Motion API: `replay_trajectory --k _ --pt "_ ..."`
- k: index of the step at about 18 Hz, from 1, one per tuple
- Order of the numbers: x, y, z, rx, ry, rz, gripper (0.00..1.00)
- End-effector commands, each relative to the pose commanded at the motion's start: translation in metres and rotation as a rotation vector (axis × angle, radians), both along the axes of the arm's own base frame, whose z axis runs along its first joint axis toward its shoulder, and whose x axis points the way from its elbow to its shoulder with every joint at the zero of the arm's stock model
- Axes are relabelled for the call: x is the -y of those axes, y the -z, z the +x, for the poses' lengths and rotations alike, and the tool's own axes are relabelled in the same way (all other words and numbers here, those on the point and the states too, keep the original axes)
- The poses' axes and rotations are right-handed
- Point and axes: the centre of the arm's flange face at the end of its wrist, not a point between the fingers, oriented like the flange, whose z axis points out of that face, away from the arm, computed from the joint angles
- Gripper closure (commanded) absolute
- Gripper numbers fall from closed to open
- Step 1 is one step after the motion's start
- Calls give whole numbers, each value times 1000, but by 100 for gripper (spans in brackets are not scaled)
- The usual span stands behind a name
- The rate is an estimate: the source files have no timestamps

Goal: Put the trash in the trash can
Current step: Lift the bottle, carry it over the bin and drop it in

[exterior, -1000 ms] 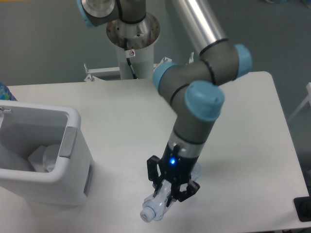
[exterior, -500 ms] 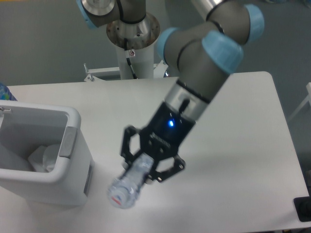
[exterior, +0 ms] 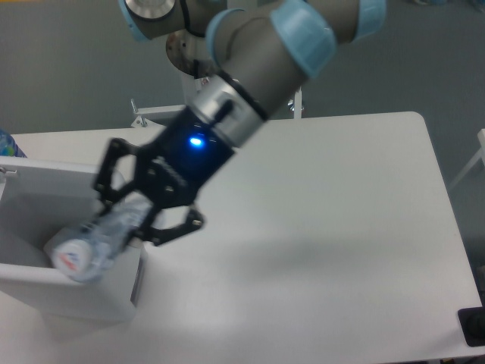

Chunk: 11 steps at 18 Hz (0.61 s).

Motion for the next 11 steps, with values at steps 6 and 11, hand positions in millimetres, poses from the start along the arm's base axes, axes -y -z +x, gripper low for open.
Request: replay_trajectory --k 6,11 --pt "-17 13 40 15 64 -19 60" --pt "-26 41 59 9 99 -17 1"
